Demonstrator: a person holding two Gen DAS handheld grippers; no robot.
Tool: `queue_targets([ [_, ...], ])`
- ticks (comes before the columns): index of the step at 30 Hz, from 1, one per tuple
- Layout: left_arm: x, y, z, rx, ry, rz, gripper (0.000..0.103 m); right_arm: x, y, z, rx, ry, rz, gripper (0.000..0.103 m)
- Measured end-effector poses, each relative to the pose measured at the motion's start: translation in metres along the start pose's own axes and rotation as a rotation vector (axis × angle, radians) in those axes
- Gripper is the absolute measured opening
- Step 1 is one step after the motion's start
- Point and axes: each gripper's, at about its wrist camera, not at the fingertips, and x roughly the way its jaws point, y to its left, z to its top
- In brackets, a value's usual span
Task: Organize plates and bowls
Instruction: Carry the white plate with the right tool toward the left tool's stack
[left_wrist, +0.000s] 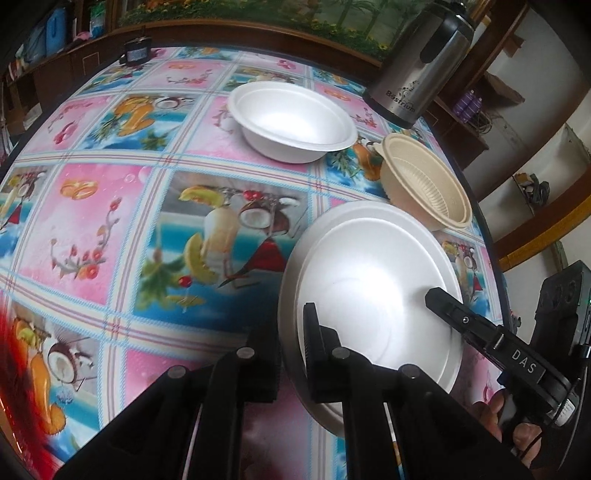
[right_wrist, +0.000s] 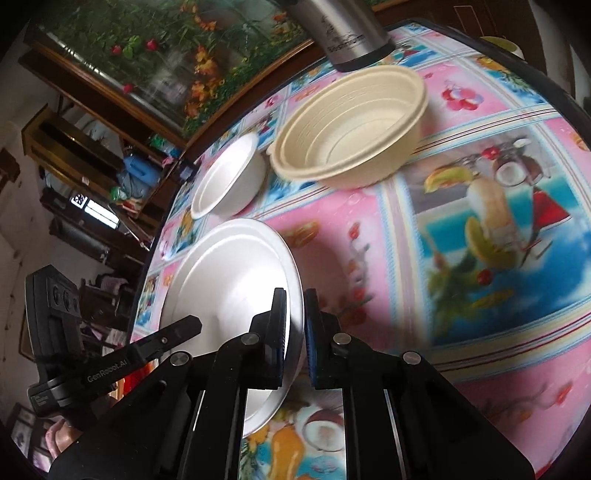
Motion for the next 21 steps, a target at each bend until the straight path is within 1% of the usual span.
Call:
queue_targets([
  [2,-0.003,0.005,-0.005,-0.006,0.003,0.0,0.009,0.001,0.005,-0.003,-0.004,-0.001,0.001,0.008],
  [6,-0.01,0.011,-0.016,0.001,0.001,0.006,0.009,0.003,0.008,-0.011,0.031,0.003,0.019,0.007],
  [13,-0.031,0.025,-0.029,0.009,-0.021,0.007,0.009,0.001,0.031,-0.03,0.046,0.015,-0.002,0.006],
  [21,-0.078,0.046,-0.038,0.001,-0.106,0.008,0.008,-0.011,0.083,-0.039,-0.032,-0.012,0.012,0.006],
])
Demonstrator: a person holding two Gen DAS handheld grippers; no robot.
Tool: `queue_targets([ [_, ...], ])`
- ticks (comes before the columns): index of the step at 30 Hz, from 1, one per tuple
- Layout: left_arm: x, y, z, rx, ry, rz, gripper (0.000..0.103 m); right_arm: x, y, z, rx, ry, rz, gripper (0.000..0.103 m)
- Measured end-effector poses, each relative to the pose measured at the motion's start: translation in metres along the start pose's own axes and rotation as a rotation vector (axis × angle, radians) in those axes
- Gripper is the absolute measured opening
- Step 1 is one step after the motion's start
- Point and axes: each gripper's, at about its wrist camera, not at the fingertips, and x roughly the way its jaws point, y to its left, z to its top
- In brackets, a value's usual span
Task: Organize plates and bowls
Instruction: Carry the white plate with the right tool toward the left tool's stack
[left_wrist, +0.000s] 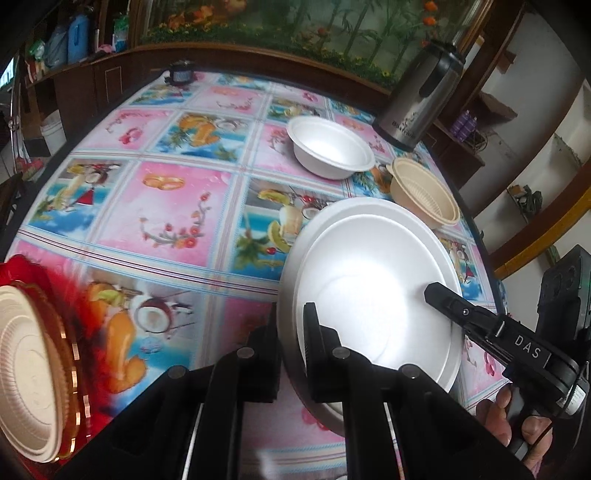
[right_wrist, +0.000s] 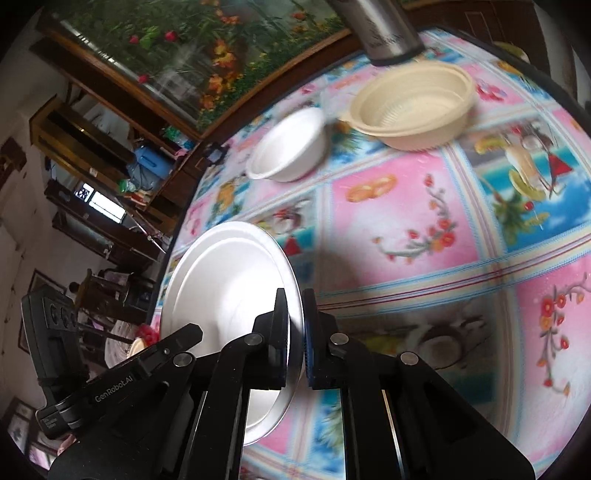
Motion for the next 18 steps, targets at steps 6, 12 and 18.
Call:
queue_targets([
  [6,-0.034,0.024,-0.005,-0.019,-0.054,0.0,0.008,-0.004,0.04,-0.009,-0.05,-0.006,0.022,0.006],
  [12,-0.073,0.06,-0.017,-0.036,-0.111,0.038,0.009,0.004,0.089,-0.027,-0.12,0.021,0.062,0.006],
  [18,-0.109,0.116,-0.032,-0.107,-0.141,0.095,0.01,0.04,0.147,-0.051,-0.191,0.094,0.126,0.007],
])
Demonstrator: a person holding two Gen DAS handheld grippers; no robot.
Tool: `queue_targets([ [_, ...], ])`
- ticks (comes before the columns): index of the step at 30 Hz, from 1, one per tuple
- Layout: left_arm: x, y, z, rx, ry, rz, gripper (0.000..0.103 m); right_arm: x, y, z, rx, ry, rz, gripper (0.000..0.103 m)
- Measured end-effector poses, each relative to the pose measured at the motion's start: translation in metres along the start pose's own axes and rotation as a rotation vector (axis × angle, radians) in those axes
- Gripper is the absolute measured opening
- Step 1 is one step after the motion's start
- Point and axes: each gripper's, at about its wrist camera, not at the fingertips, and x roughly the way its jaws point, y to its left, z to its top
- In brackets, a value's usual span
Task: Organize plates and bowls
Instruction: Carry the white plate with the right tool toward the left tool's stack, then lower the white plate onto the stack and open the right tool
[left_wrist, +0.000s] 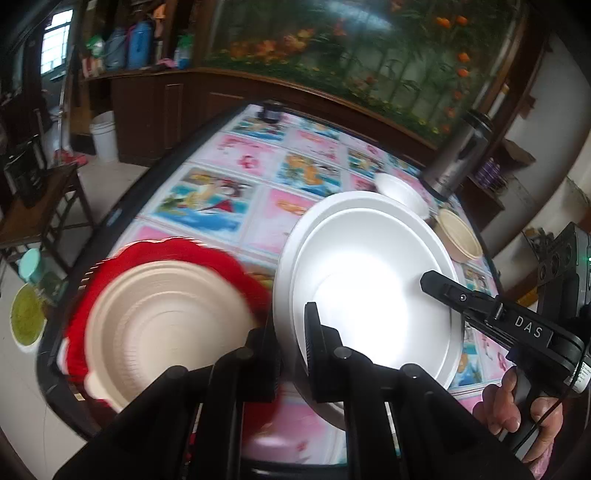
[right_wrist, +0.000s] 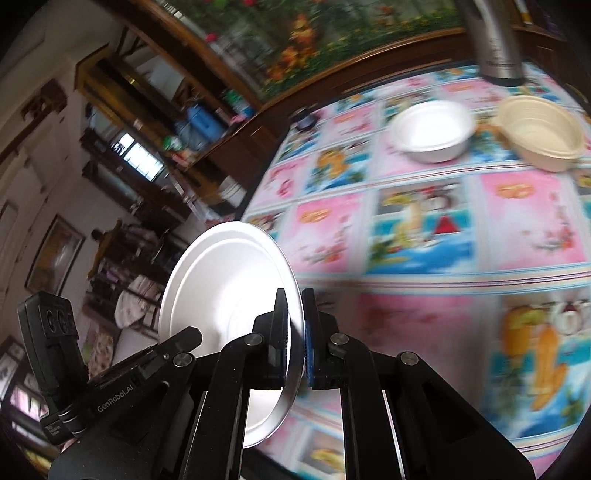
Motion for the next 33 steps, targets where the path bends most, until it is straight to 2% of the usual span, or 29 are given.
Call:
queue_targets([
  [5,-0.02,0.053,-0.005,-0.064,-0.012,0.064,0.01,0.042,0.037,-0.011,-0.046,0.071,0.039,0.007],
  [10,-0.024,0.09,-0.009,-0.129,-0.002,0.09,0.01,0.077,0.065,-0.019,-0.08,0.124,0.056,0.007],
  [19,-0.02,0.11,-0.018,-0.158,0.023,0.098,0.01,0.104,0.075,-0.027,-0.093,0.178,0.056,0.007],
  [27,-0.006,0.121,-0.028,-0.194,0.081,0.094,0.012,0.119,0.07,-0.031,-0.082,0.207,0.046,0.007],
  [33,-0.008,0.124,-0.029,-0.206,0.091,0.101,0.012,0.129,0.068,-0.033,-0.087,0.228,0.051,0.007],
])
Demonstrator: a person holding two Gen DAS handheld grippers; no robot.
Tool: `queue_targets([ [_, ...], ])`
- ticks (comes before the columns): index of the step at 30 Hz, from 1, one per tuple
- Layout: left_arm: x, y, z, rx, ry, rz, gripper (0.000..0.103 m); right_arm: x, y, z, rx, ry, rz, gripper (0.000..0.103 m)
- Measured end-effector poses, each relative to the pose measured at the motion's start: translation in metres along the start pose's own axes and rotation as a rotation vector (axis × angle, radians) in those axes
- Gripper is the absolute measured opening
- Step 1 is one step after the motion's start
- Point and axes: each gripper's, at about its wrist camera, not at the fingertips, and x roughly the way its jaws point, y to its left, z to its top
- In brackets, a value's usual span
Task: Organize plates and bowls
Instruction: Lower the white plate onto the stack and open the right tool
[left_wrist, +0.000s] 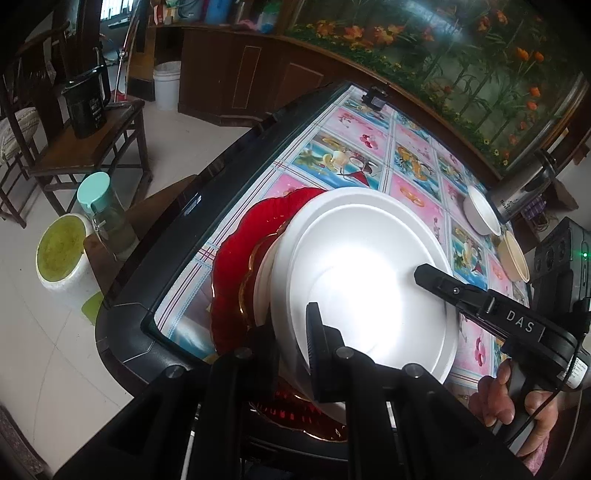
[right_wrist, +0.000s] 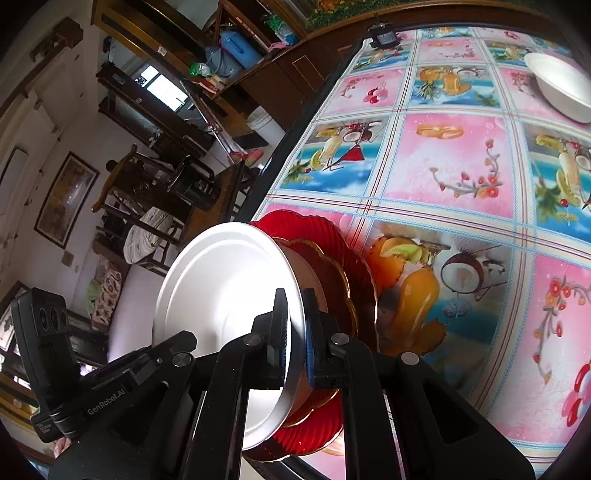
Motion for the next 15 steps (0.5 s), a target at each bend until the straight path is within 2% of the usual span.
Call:
queue_targets([
  [1,-0.002,0.0,0.0,-0.001,0.003,-0.002,0.013,0.0,0.001,0.0,-0.005,-0.001,-0.004,0.007],
  [3,-0.006,0.0,0.0,0.006,-0.002,0.04,0.022,-0.001,0.002,0.001,-0.024,-0.019,-0.043,0.007],
  [5,-0.012,0.002,0.001,0.01,-0.025,0.073,0.044,-0.002,0.002,0.001,-0.032,-0.027,-0.055,0.007],
  [7,-0.018,0.007,0.0,0.002,-0.048,0.088,0.053,-0.001,0.0,0.002,-0.02,-0.013,-0.038,0.007],
  [12,-0.037,0.017,0.004,-0.031,-0.104,0.088,0.053,0.006,0.008,-0.001,-0.063,0.022,-0.034,0.008],
  [15,-0.043,0.021,0.006,-0.05,-0.124,0.083,0.053,0.007,0.007,-0.002,-0.045,0.045,-0.021,0.008],
])
